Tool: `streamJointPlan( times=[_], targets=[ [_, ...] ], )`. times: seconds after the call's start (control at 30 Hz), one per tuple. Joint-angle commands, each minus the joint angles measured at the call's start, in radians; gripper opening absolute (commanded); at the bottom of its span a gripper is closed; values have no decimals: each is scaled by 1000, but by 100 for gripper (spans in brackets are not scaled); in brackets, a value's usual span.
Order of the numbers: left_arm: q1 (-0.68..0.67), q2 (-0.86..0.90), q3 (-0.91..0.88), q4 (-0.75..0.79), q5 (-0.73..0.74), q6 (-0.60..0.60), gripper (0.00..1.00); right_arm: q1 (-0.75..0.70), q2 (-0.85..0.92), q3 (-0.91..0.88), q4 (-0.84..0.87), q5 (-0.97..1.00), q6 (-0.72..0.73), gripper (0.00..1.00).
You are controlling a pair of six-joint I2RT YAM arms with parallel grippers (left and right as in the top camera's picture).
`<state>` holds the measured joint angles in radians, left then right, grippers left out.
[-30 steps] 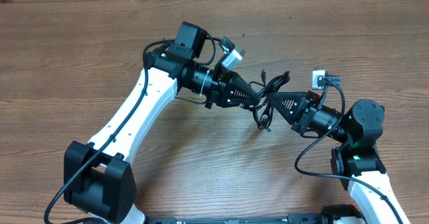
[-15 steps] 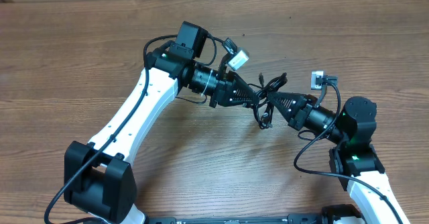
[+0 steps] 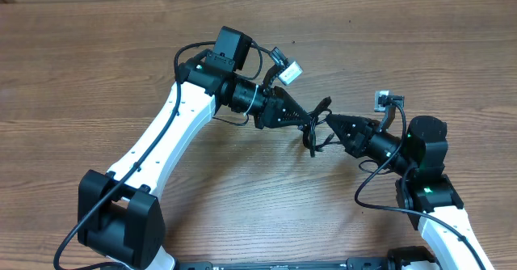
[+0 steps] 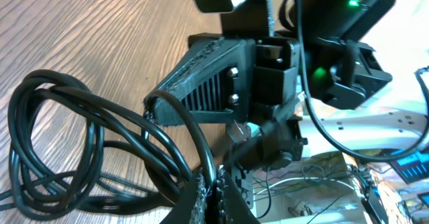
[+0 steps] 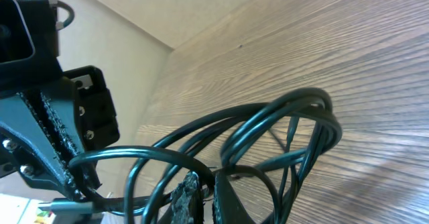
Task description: Untangle cables
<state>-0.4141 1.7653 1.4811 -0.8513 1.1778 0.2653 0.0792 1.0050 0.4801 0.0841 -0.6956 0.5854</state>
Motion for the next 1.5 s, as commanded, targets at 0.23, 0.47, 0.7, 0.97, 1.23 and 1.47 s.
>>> streamJointPlan(
  times=[0.23, 0.47, 0.7, 0.97, 1.23, 1.47],
  targets=[
    [2, -32, 29, 1, -3, -65, 4, -18, 0, 19, -66, 194, -45, 4],
    [2, -32, 29, 20, -3, -89, 4, -18, 0, 19, -93, 197, -49, 4],
    [5, -32, 29, 105, -3, -360, 4, -18, 0, 19, -64, 162, -40, 12],
    [56, -32, 29, 197, -94, -859, 4, -26, -19, 19, 22, 66, 24, 54],
    [111, -32, 29, 197, -158, -1230, 4, -37, -90, 19, 144, -79, 145, 60],
    [117, -32, 29, 198, -212, -1325, 4, -34, -120, 19, 203, -201, 258, 62]
  ],
)
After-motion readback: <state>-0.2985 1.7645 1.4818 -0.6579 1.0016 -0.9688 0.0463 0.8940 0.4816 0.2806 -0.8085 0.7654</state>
